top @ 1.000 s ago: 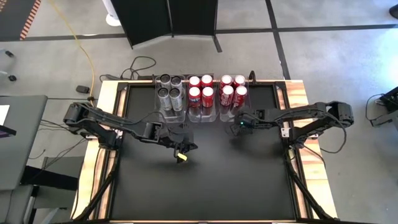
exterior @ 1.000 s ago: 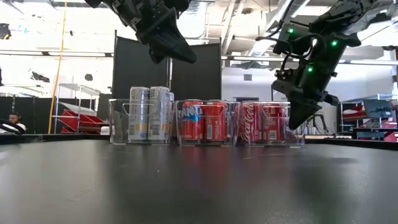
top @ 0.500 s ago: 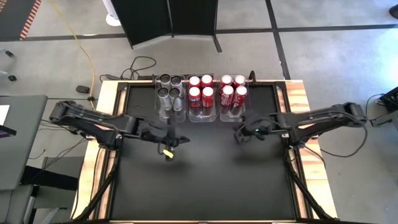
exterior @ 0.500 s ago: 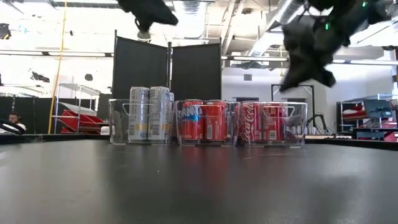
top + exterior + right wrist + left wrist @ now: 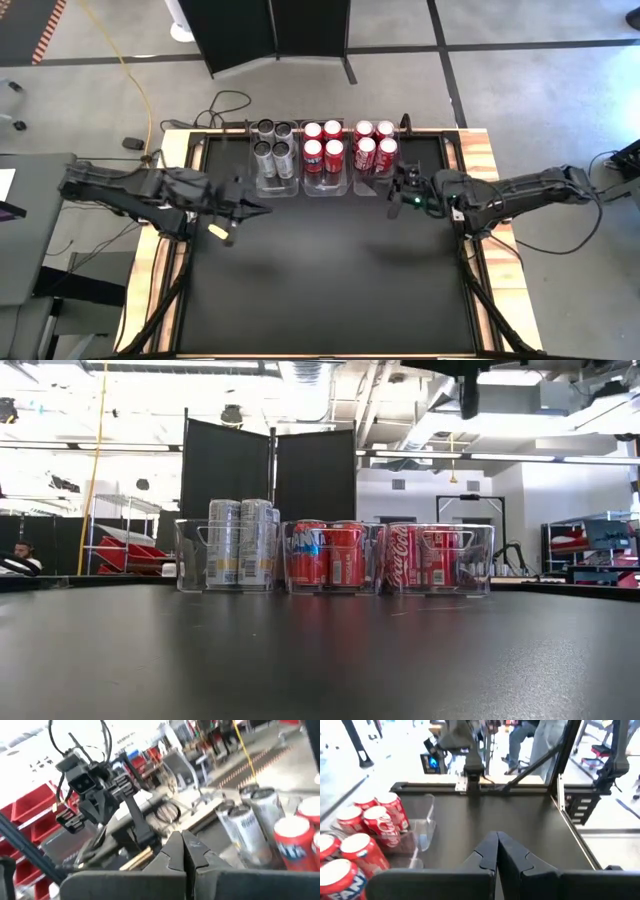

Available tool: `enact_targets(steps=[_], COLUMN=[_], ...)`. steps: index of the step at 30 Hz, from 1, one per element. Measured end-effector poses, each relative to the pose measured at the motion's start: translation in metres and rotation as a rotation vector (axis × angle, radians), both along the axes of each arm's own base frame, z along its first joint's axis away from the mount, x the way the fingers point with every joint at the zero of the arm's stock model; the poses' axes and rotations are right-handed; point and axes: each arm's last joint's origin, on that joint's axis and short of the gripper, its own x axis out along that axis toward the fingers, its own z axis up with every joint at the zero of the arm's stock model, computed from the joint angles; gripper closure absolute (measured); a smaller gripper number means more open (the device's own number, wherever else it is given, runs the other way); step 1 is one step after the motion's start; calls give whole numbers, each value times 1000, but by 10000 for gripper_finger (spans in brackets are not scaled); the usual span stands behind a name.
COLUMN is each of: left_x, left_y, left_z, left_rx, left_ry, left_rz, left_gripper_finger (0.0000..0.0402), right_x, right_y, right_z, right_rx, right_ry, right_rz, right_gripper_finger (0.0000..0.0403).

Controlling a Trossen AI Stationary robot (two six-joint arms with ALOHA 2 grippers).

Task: Sort soda cans
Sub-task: Return to Home Position

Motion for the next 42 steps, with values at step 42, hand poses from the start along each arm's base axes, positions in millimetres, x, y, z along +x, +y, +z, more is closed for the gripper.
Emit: enact_targets(steps=[42], left_x=[-67], left_y=[1], left_z=[-75], left_rx=[82], left_ry=[-173], left_rz=[-80], left_gripper_finger=[401], right_x=[33], right_y=[72], right_z=[26], right_rx=[-764], right_ry=[136], right_rz=[377], right_gripper_finger=[403])
